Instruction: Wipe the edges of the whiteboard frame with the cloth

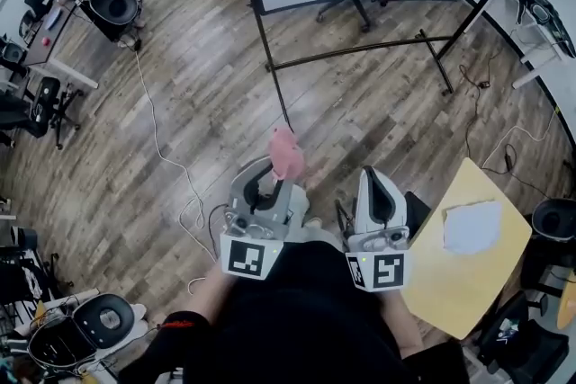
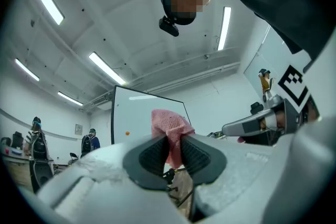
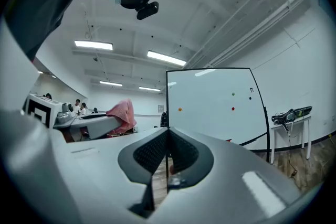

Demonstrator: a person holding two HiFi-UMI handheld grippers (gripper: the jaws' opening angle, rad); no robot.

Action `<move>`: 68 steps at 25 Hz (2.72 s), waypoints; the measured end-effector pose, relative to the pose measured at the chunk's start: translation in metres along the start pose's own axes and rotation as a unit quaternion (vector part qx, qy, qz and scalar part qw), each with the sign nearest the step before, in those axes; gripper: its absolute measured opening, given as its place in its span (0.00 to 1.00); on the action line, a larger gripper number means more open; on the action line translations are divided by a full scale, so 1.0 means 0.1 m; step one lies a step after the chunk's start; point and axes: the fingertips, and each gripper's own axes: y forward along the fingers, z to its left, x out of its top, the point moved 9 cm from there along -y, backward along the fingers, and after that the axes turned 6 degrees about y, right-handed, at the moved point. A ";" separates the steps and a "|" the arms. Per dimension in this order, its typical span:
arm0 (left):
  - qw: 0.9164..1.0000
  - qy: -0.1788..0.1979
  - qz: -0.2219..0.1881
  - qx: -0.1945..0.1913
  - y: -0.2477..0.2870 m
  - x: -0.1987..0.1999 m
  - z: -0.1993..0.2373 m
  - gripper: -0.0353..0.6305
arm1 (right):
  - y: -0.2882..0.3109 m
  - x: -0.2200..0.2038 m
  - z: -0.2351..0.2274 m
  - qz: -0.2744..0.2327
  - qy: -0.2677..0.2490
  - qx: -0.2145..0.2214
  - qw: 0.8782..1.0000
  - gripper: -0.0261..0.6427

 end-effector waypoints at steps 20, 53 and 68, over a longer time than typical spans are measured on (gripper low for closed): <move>0.998 0.047 -0.005 0.031 1.85 -0.54 0.92 0.13 | 1.63 0.08 -0.94 0.013 -0.024 -0.004 1.000 0.04; 0.982 0.094 -0.003 0.164 4.04 -0.61 2.09 0.13 | 4.48 0.61 -2.25 -0.014 -0.014 0.138 0.990 0.04; 0.954 0.182 0.011 0.238 4.63 -0.08 2.60 0.13 | 5.34 1.01 -2.27 -0.002 -0.008 0.267 0.964 0.04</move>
